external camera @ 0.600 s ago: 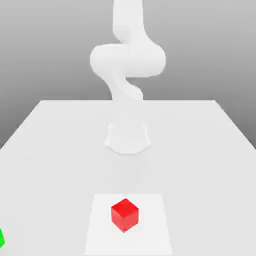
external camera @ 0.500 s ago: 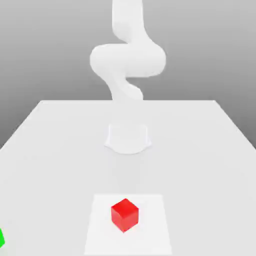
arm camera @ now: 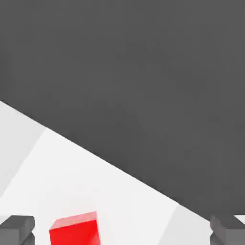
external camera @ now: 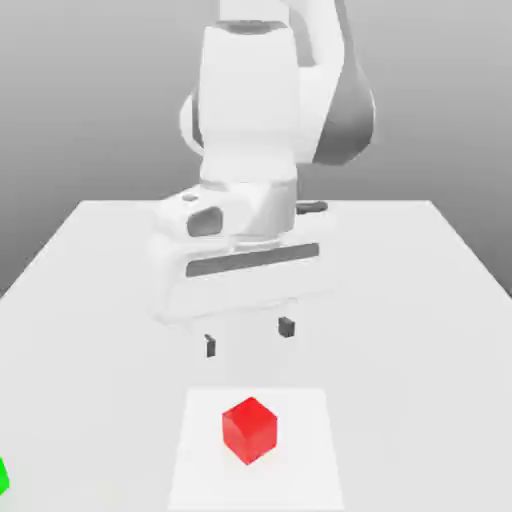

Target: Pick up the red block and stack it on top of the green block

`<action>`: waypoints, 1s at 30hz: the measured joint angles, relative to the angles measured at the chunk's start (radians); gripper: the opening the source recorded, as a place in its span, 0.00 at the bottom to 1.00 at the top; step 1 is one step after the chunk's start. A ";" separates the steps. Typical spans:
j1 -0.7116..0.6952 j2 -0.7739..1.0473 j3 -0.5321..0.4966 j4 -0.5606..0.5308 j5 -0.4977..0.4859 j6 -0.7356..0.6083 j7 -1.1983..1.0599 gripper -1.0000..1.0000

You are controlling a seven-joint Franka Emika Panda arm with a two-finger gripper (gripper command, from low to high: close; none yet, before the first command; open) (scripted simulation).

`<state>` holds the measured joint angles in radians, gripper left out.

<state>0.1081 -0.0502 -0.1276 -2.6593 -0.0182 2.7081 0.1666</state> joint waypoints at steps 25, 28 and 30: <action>-0.099 0.158 0.004 0.040 0.068 0.012 -0.127 0.00; -0.158 0.211 -0.040 0.145 0.104 -0.047 -0.138 0.00; -0.200 0.249 -0.072 0.218 0.126 -0.085 -0.143 0.00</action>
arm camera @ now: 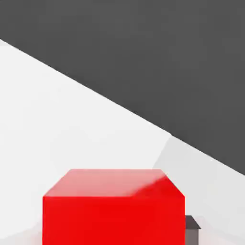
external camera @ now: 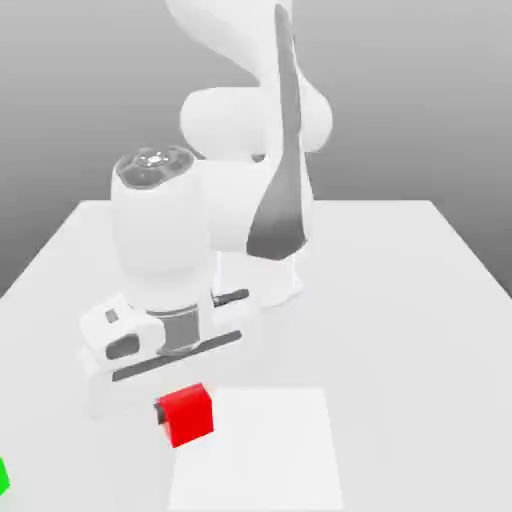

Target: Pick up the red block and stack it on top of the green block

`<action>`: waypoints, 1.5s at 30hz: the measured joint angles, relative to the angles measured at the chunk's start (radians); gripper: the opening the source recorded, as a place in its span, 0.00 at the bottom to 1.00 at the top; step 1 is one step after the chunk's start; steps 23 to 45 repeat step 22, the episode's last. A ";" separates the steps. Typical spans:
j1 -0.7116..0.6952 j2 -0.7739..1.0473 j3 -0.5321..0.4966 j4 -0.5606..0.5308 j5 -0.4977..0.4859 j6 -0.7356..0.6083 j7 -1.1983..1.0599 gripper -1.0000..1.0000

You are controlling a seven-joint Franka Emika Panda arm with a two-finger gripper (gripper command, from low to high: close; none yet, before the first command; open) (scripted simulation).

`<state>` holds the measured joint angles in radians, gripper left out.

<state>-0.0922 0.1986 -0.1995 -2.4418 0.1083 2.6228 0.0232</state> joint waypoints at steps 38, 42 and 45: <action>-0.204 0.198 -0.118 0.318 0.093 -0.130 -0.021 1.00; -0.204 0.198 -0.118 0.318 0.093 -0.130 -0.021 1.00; -0.204 0.198 -0.118 0.318 0.093 -0.130 -0.021 1.00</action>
